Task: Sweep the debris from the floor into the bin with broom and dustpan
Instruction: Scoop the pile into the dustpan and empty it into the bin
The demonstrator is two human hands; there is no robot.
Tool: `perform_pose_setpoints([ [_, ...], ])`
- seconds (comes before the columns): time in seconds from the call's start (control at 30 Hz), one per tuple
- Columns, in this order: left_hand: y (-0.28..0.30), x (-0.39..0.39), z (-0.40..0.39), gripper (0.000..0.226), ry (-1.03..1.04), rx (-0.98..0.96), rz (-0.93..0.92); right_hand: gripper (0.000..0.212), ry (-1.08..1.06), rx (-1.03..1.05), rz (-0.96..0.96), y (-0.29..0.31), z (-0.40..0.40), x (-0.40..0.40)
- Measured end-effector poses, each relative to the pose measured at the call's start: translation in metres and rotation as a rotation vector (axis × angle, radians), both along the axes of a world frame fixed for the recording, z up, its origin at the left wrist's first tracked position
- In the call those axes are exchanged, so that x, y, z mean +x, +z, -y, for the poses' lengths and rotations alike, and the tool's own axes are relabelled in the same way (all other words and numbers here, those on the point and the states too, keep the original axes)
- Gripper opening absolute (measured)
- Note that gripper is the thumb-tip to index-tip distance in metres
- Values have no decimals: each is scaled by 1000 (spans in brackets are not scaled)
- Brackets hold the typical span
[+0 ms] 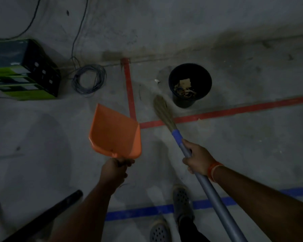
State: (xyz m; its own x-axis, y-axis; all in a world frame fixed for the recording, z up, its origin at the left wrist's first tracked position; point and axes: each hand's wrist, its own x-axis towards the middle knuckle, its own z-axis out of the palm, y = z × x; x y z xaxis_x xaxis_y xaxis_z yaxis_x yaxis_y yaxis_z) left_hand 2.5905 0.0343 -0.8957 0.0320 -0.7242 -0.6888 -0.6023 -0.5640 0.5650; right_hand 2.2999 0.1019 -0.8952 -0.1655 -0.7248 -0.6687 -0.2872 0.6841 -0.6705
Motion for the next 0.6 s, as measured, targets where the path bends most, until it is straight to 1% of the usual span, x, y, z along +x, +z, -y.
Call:
perform_pose_setpoints([
  [0.13,4,9,-11,39,-20,-34,-12,81,7,-84,-35,5,30,10],
  [0.27,2,10,-12,39,2,-56,-35,80,48,-138,-80,7,97,5],
  [0.33,-1,8,-11,40,9,-72,-51,80,75,-109,-65,6,130,1],
  [0.4,-6,6,-11,40,7,-67,-52,68,70,-47,-58,-2,152,-3],
  [0.5,-13,4,-16,37,8,-45,-60,38,87,47,-111,-17,160,-5],
  [0.53,-15,4,-19,37,8,-36,-64,31,95,81,-121,-23,158,-6],
  [0.6,-20,5,-23,38,15,-24,-58,30,102,134,-127,-35,145,-7],
])
